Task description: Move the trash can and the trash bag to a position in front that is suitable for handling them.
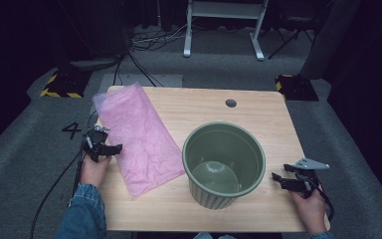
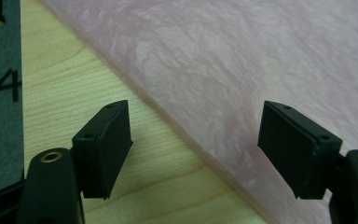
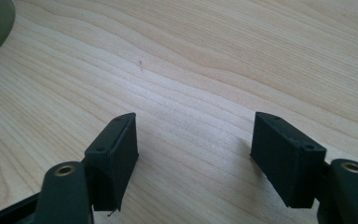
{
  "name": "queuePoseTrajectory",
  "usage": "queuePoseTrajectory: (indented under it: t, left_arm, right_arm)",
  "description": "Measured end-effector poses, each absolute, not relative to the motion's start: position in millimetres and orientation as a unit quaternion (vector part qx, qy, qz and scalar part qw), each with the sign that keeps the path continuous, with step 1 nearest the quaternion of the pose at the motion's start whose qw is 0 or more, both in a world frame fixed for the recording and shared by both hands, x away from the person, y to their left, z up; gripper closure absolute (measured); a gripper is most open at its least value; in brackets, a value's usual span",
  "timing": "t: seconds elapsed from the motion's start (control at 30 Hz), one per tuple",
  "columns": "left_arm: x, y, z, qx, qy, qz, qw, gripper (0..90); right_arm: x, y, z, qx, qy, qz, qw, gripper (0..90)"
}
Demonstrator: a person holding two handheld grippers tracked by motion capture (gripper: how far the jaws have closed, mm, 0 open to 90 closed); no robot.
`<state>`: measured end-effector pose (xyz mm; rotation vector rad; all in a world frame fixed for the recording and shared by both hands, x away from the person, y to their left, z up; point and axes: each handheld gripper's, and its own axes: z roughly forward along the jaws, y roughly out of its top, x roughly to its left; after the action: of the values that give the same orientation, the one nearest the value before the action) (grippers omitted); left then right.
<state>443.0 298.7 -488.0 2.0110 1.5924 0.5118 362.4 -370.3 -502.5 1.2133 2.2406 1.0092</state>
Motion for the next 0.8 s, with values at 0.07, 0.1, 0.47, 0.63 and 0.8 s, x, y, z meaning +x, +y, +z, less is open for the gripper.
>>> queuePoseTrajectory:
  t: [0.07, 0.1, 0.47, 0.63, 0.8]
  left_arm:
    - [447, 298, -489, 0.746, 0.588, 0.188, 0.249, 23.1]
    - [450, 298, -489, 0.744, 0.591, 0.187, 0.247, 22.4]
    - [455, 287, -490, 0.768, 0.547, 0.187, 0.276, 30.9]
    - [449, 277, -491, 0.777, 0.520, 0.191, 0.299, 59.9]
    - [446, 266, -490, 0.792, 0.500, 0.204, 0.285, 86.7]
  right_arm:
    - [362, -370, -502, 0.433, 0.802, 0.361, 0.199, 31.5]
    - [362, -370, -502, 0.433, 0.802, 0.360, 0.199, 31.5]
    - [362, -370, -503, 0.433, 0.801, 0.361, 0.199, 31.5]
    - [362, -370, -503, 0.433, 0.801, 0.361, 0.199, 31.5]
    - [362, -370, -503, 0.433, 0.801, 0.361, 0.199, 31.5]
